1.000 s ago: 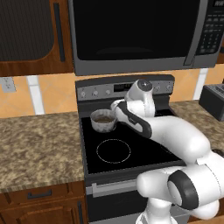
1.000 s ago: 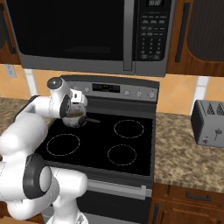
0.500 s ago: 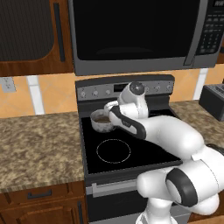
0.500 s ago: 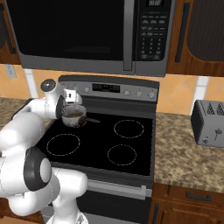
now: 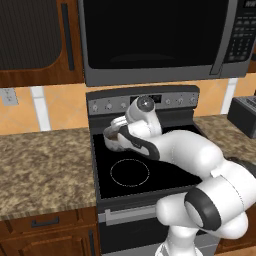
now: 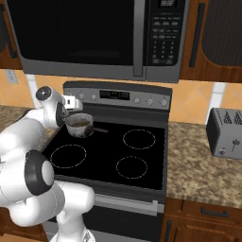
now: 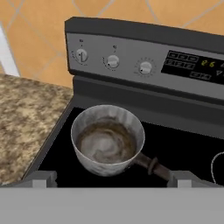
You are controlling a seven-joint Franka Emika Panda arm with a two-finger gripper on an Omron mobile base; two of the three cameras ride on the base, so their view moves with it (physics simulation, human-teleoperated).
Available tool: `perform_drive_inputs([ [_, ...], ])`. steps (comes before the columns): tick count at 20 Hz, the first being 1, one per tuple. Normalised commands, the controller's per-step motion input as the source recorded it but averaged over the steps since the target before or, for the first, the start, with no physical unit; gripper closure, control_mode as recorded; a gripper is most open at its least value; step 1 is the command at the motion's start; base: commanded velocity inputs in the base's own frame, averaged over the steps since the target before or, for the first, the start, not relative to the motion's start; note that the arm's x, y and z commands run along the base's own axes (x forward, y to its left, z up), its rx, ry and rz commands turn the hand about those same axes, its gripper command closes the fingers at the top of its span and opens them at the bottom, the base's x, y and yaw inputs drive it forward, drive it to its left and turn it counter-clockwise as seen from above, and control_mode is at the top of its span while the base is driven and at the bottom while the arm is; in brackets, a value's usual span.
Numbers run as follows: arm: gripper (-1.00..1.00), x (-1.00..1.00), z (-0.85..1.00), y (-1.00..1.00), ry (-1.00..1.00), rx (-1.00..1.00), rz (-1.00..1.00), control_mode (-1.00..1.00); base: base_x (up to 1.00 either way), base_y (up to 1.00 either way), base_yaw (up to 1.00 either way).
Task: Turn off the rear left burner of the stove.
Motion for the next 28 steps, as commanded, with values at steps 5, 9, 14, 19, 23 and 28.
perform_drive_inputs([
  [5, -1.0, 0.03, 0.03, 0.0, -0.03, -0.07, 0.1, -1.0, 0.0, 0.0, 0.0],
  [9, -1.0, 0.0, 0.13, 0.0, 0.0, -0.06, 0.13, -1.0, 0.0, 0.0, 0.0],
  [14, -1.0, 0.04, 0.11, 0.0, 0.0, -0.06, 0.14, -1.0, 0.0, 0.0, 0.0],
  [19, -1.0, 0.18, 0.0, 0.0, -0.05, -0.1, 0.11, -1.0, 0.0, 0.0, 0.0],
  [23, -1.0, 0.23, 0.0, 0.0, -0.07, -0.13, 0.09, -1.0, 0.0, 0.0, 0.0],
  [28, -1.0, 0.19, 0.0, 0.0, -0.09, -0.15, 0.07, -1.0, 0.0, 0.0, 0.0],
])
